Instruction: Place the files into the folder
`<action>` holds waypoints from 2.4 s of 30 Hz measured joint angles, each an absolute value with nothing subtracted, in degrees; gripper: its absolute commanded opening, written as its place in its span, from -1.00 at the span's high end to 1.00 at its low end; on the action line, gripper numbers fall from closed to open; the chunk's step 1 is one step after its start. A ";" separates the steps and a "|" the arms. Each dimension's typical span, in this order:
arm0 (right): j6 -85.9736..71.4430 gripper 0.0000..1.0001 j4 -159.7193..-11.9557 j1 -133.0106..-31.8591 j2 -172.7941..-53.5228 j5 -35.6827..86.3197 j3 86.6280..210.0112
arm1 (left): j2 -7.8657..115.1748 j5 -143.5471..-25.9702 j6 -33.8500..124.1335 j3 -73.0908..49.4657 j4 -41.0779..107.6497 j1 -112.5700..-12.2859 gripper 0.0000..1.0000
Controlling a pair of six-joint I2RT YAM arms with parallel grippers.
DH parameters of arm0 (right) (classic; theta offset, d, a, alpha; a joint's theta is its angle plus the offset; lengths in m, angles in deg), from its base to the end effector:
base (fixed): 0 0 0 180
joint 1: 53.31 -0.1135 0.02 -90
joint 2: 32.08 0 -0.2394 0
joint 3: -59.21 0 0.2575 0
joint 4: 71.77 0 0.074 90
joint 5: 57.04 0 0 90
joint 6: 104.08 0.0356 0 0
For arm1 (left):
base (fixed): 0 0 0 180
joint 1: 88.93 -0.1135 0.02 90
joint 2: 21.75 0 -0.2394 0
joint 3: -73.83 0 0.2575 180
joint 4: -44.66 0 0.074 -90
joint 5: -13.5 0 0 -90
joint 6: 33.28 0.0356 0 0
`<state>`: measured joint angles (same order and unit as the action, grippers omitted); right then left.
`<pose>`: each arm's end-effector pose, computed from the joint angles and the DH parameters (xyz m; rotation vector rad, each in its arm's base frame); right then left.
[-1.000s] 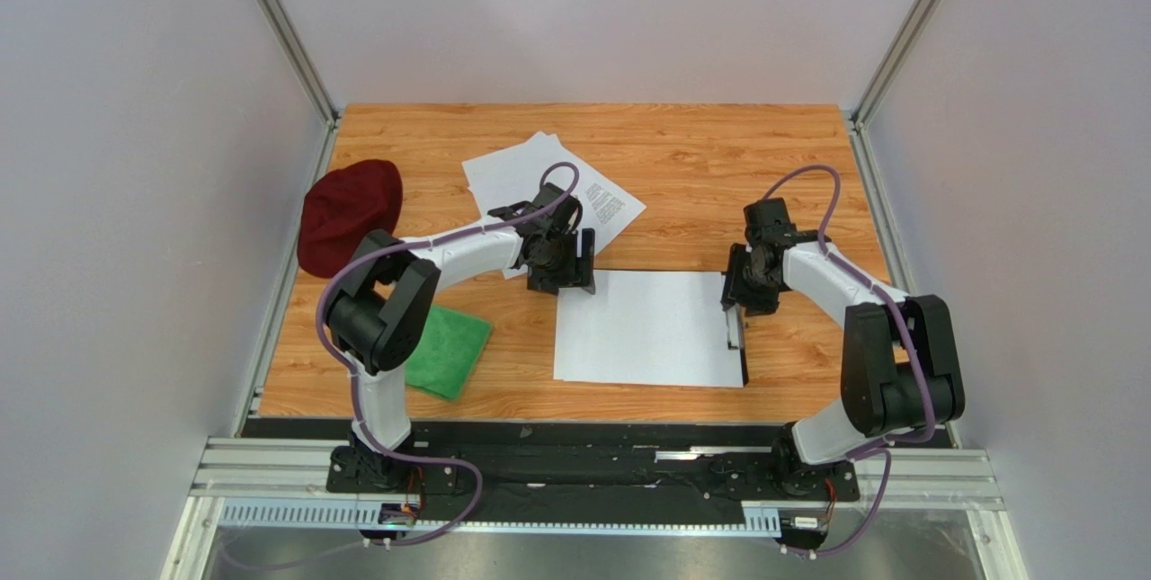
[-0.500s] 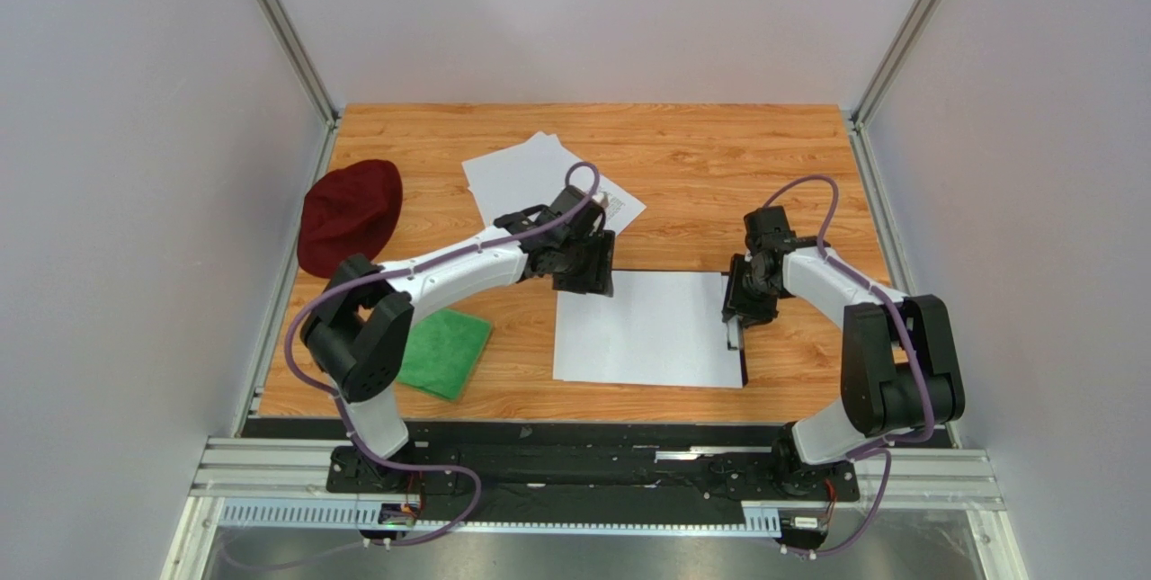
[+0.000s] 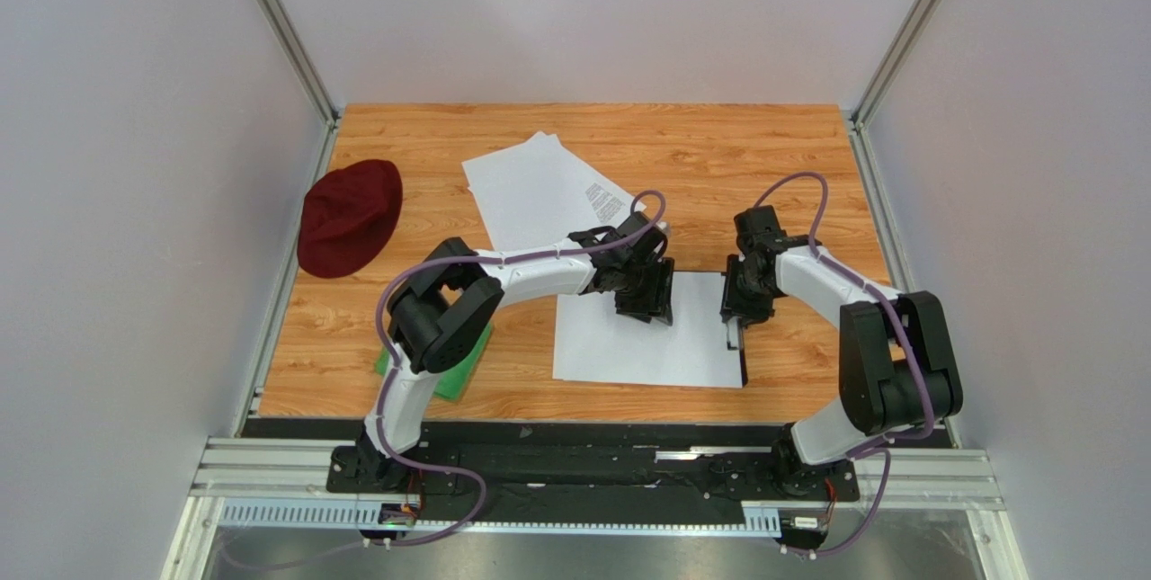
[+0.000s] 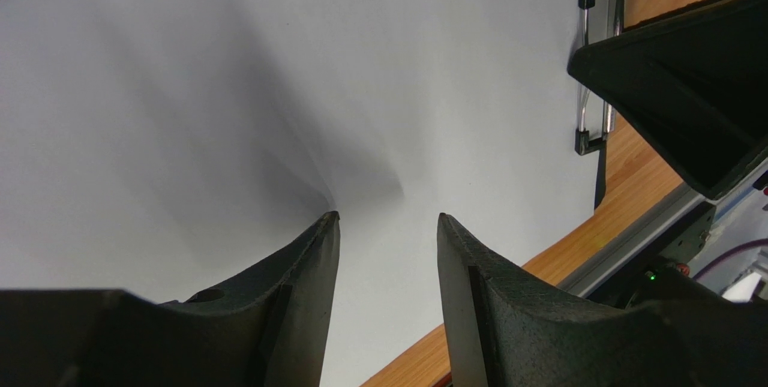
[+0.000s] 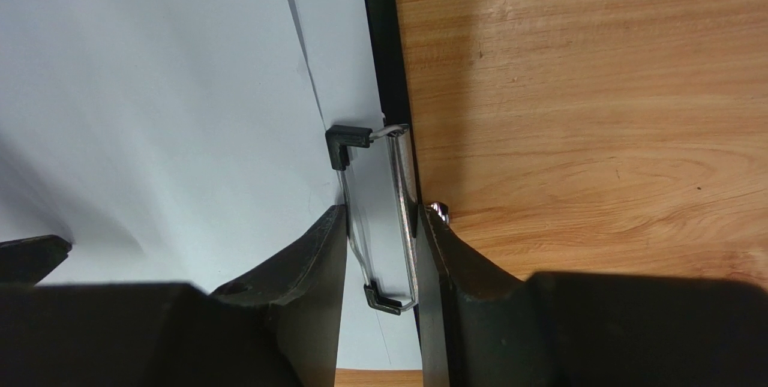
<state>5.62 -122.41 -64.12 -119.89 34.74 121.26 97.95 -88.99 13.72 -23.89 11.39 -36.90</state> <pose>0.2640 0.0493 0.1343 0.2304 2.8949 0.0476 0.2643 -0.3511 0.1357 0.3122 2.7500 -0.8427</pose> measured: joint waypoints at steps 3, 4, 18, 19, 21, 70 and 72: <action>5.65 0.71 -122.69 -64.77 -120.35 35.86 121.55 | 98.34 -89.08 12.95 -24.07 11.98 -36.90 -0.08; 5.65 0.84 -122.69 -64.84 -120.39 35.96 121.59 | 98.47 -89.10 12.65 -24.07 12.11 -36.90 -0.08; 4.27 1.00 -116.66 -58.32 -114.64 25.34 115.62 | 98.98 -89.78 10.50 -23.78 13.97 -37.05 -0.08; 4.23 1.00 -116.20 -57.49 -114.40 24.07 115.23 | 98.98 -89.88 10.53 -23.78 13.99 -37.09 -0.08; 4.07 1.00 -115.28 -55.94 -113.86 21.71 114.42 | 99.02 -90.04 10.55 -23.78 13.99 -37.22 -0.08; 4.31 0.17 -124.88 -71.07 -121.88 40.07 123.34 | 79.11 -78.39 18.68 -8.66 2.74 -46.06 -0.62; 4.51 0.27 -124.77 -71.15 -121.90 40.14 123.36 | 77.16 -76.79 19.34 -6.49 2.21 -47.43 -0.60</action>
<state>4.51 -124.77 -71.15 -121.90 40.14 123.36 77.16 -76.79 19.34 -6.49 2.21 -47.43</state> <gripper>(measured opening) 0.426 0.814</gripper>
